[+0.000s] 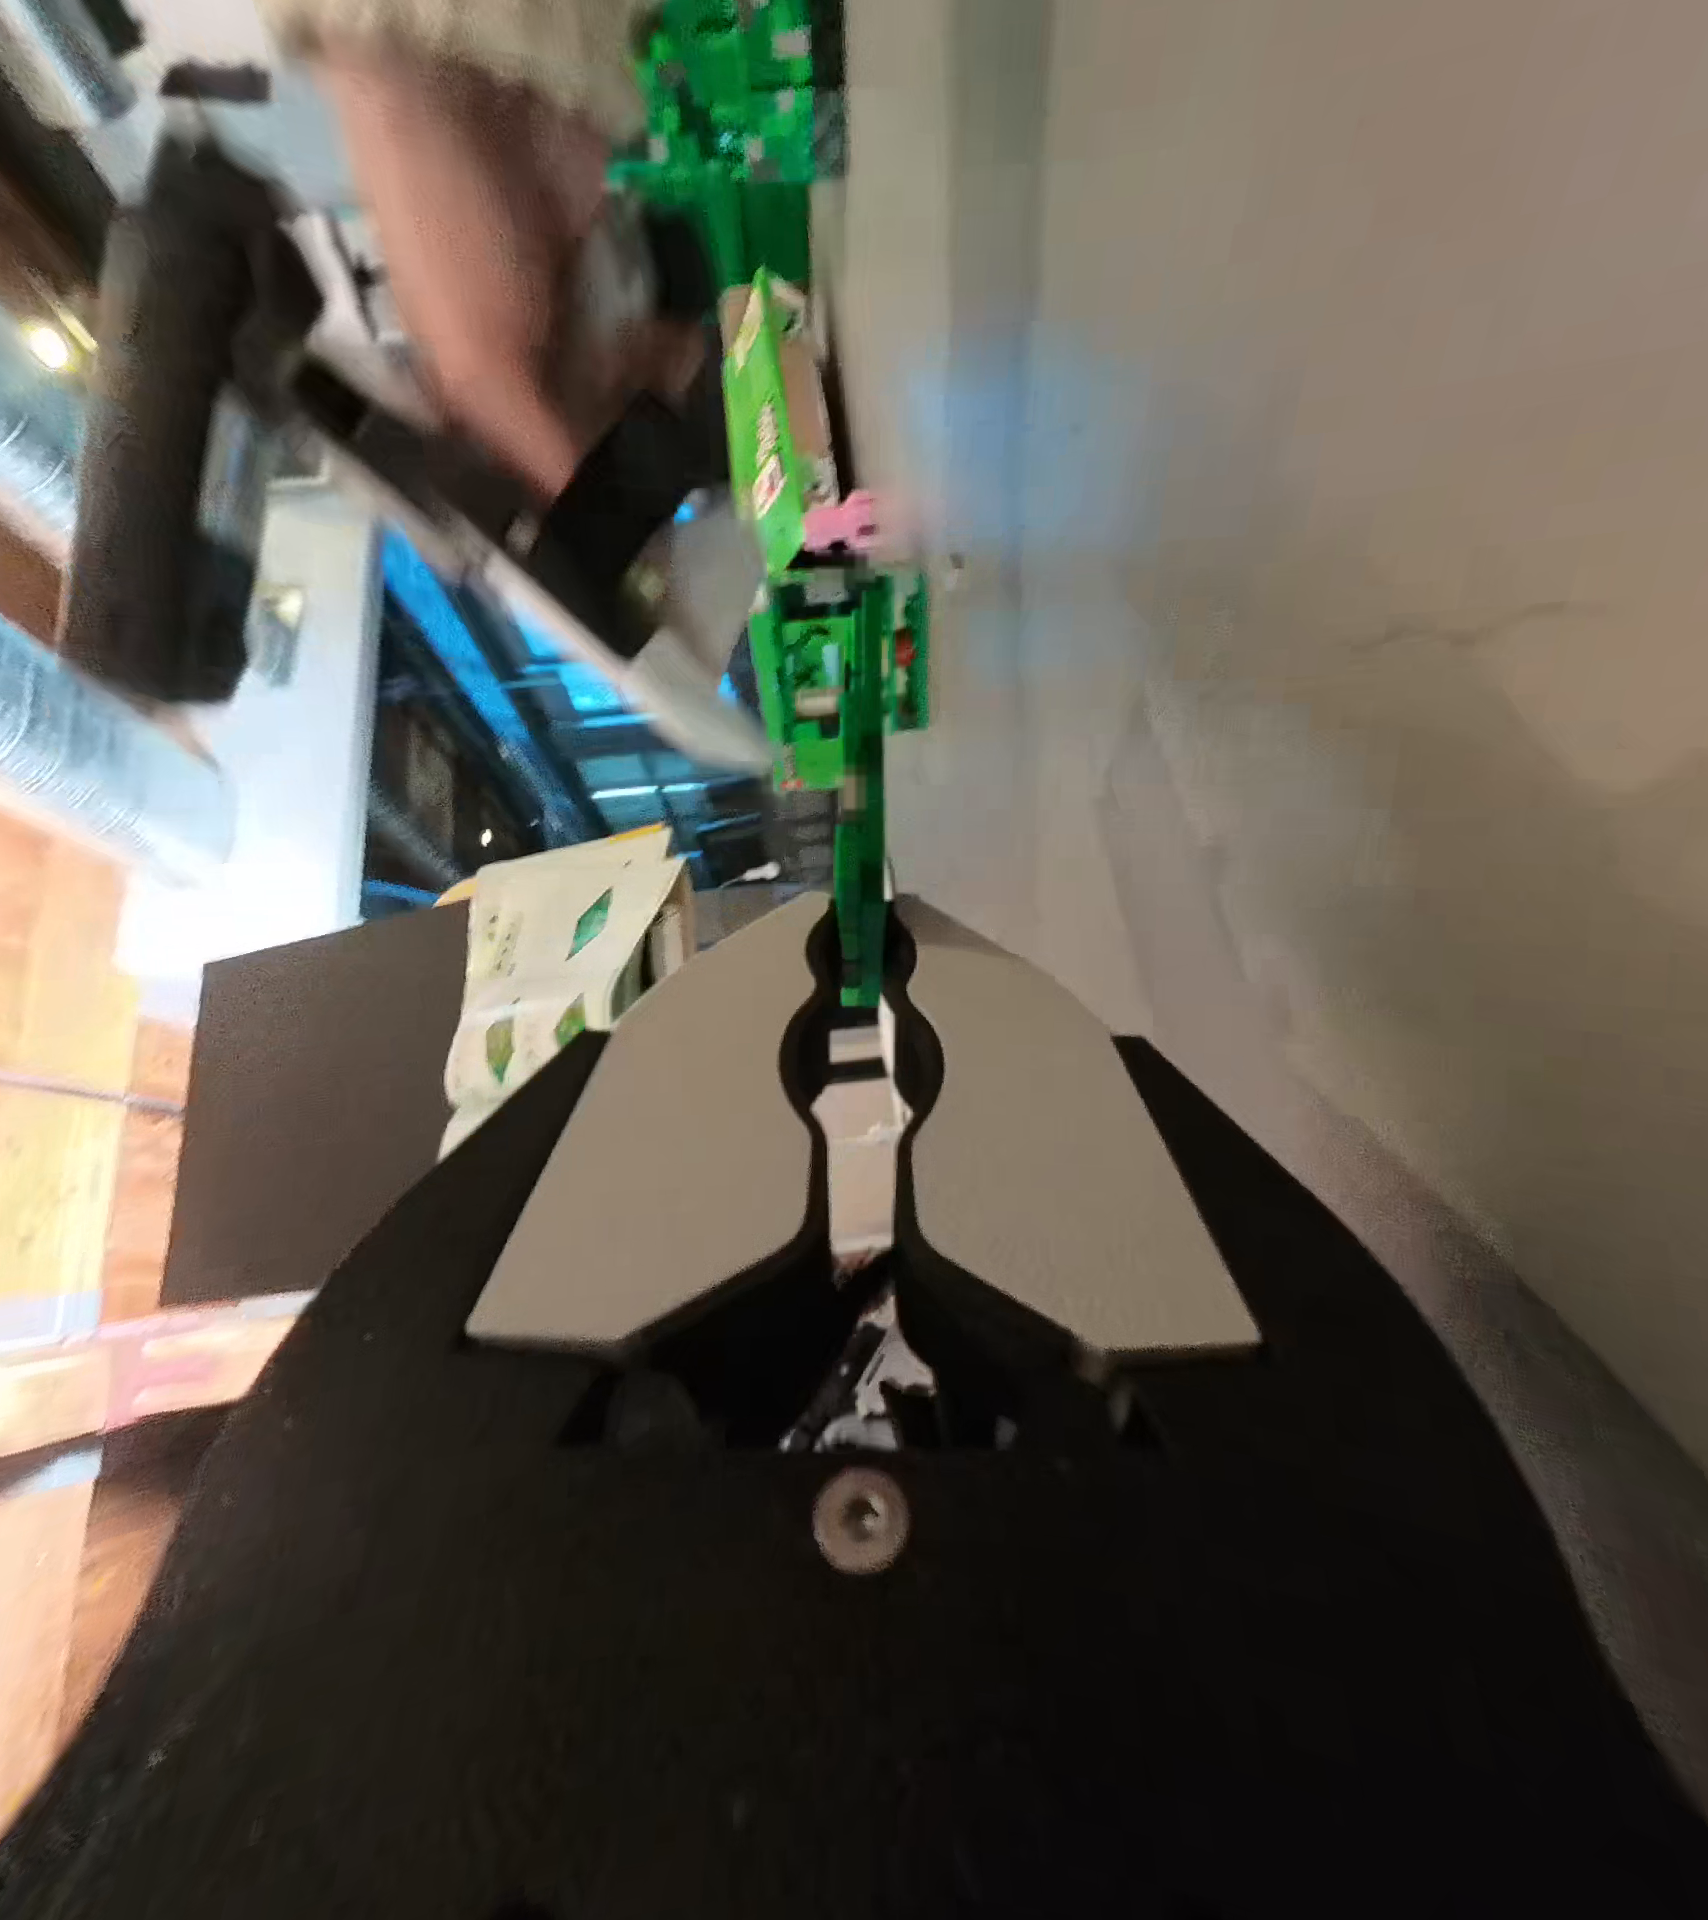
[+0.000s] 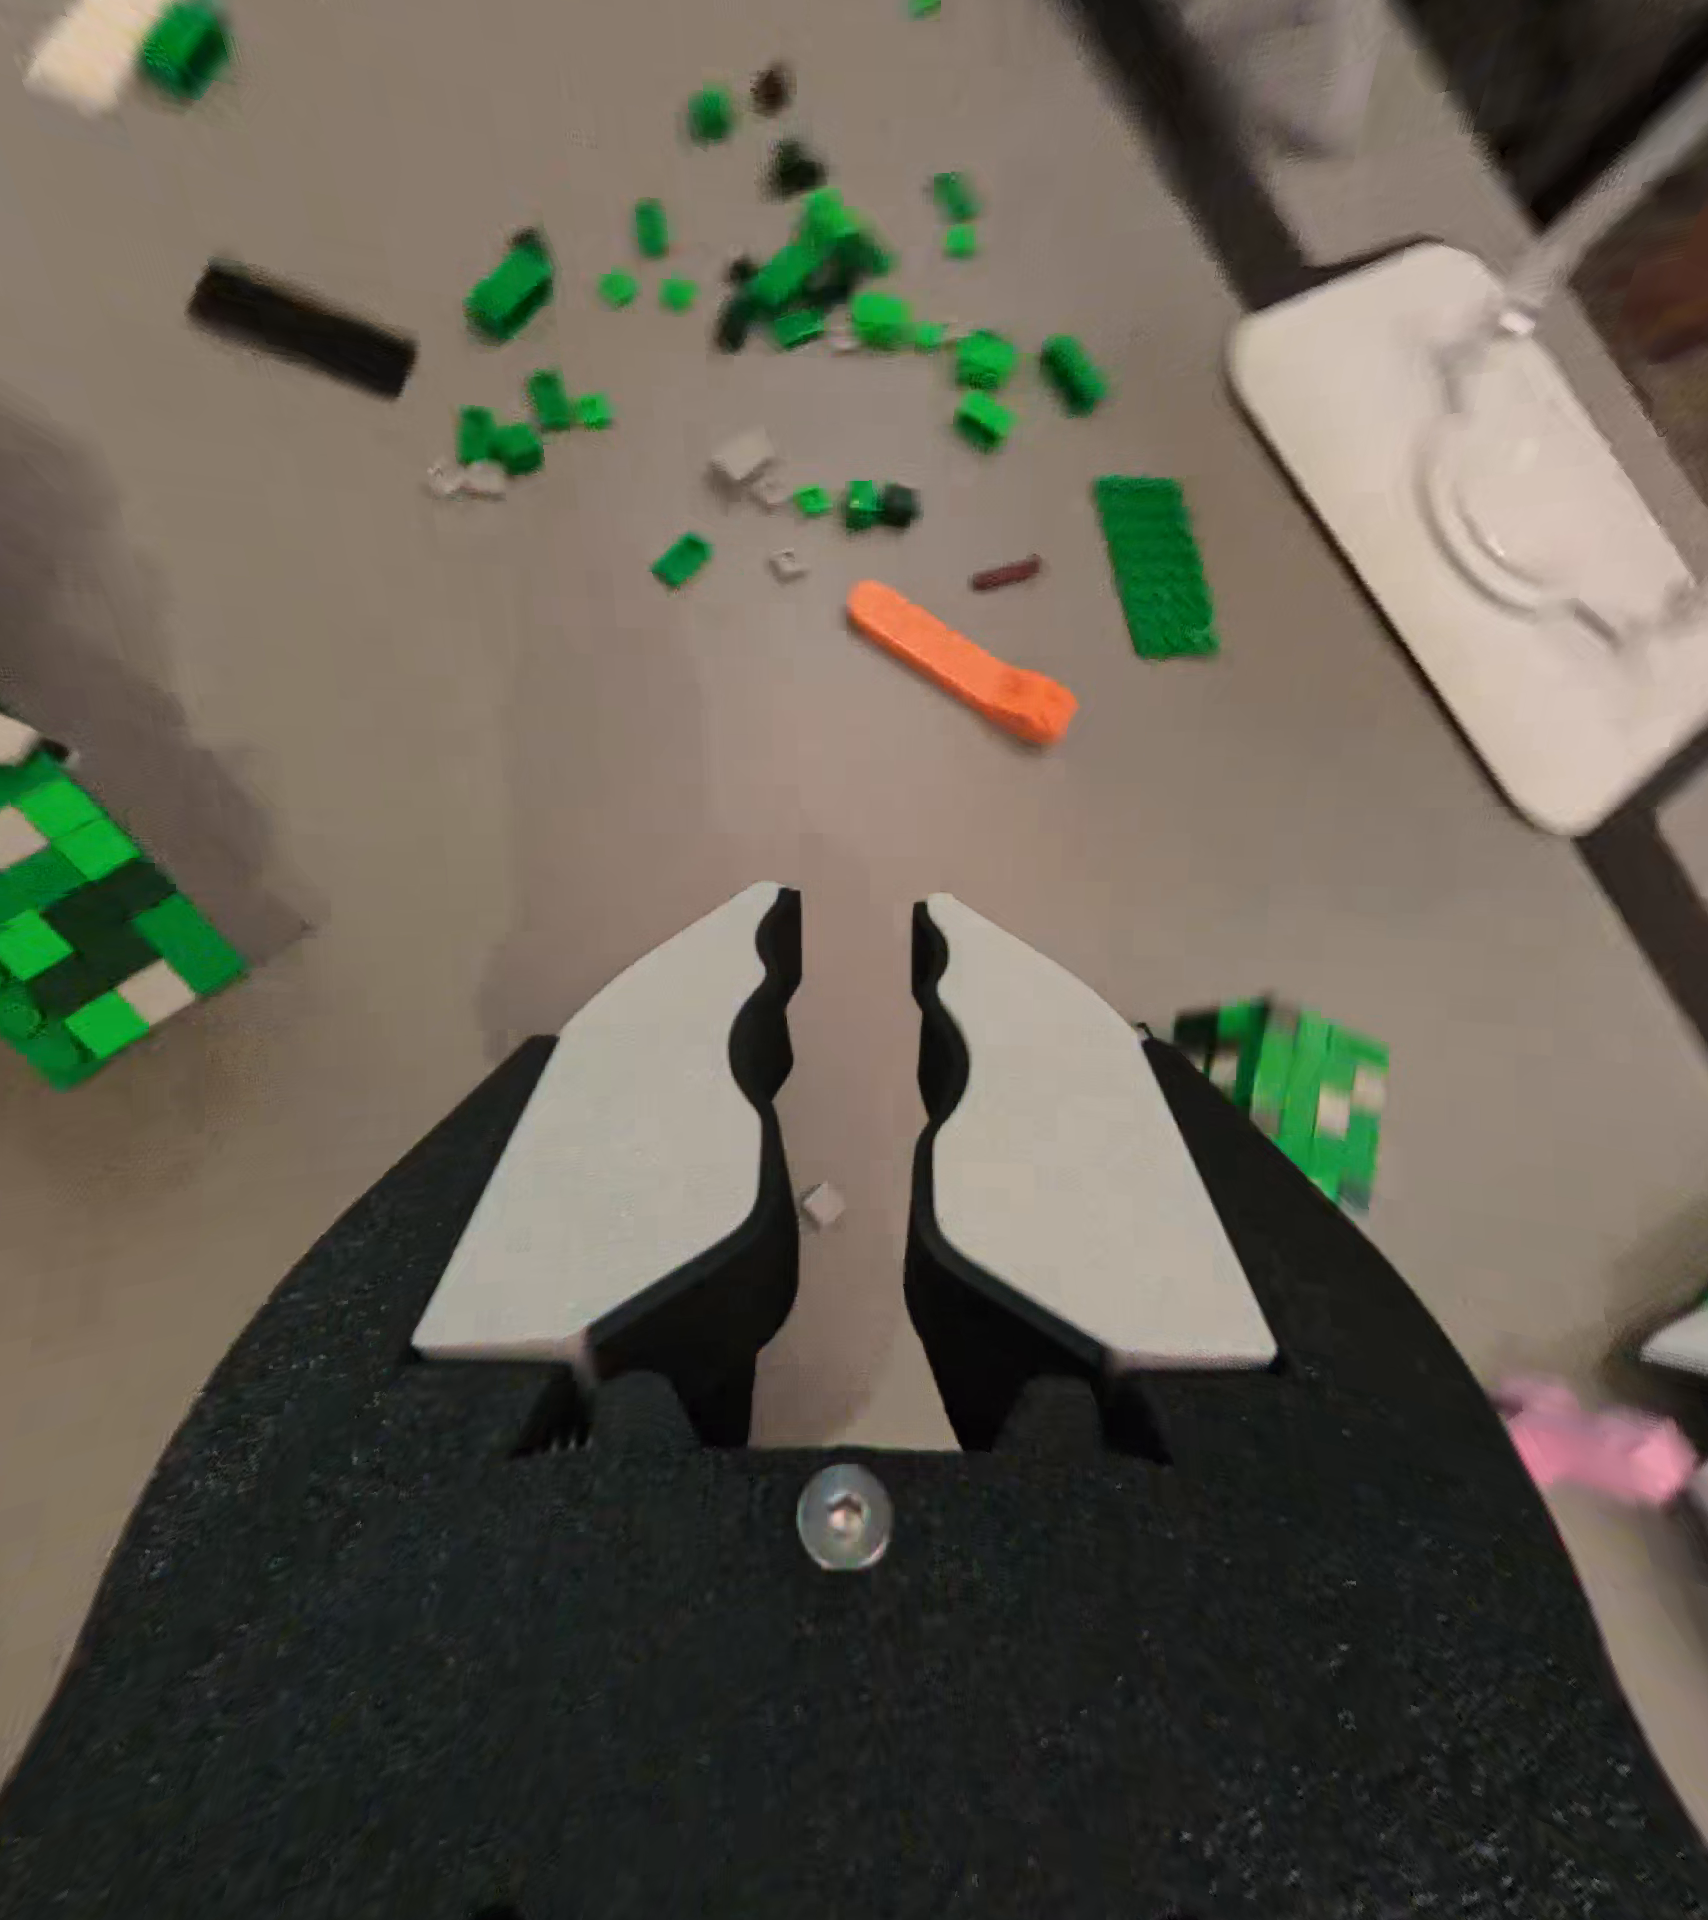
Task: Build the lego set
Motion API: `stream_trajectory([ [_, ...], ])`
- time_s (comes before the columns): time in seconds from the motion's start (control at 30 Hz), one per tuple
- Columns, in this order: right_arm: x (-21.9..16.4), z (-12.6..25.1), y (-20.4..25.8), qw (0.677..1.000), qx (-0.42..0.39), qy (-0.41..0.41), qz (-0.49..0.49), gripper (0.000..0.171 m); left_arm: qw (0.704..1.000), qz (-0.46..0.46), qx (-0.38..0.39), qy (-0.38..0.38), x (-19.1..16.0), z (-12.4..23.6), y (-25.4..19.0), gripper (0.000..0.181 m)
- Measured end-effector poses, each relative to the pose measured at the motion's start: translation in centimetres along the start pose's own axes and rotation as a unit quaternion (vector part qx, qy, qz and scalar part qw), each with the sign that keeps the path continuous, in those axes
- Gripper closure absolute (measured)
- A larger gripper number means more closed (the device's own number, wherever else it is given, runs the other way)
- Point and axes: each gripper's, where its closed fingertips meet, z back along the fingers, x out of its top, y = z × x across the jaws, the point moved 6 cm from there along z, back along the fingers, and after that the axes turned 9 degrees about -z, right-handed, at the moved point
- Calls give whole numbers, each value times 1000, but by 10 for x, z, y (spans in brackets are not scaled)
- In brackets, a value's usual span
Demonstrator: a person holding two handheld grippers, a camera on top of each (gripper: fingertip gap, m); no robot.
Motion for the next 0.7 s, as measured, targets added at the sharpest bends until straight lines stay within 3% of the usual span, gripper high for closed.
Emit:
stream_trajectory([
  [0.1,-47,10,-11,994,-47,-27,-94,149,999,5,14,36,-7,-1,4,175],
  [0.23,-83,3,-10,990,-57,-7,-131,147,998,17,11,60,-12,-5,3,175],
  [0.53,-86,-7,-5,984,-34,25,-170,153,998,-1,2,64,-5,-7,1,175],
  [0.7,-83,-9,-2,991,-19,34,-131,163,998,0,-4,64,-7,-7,0,175],
])
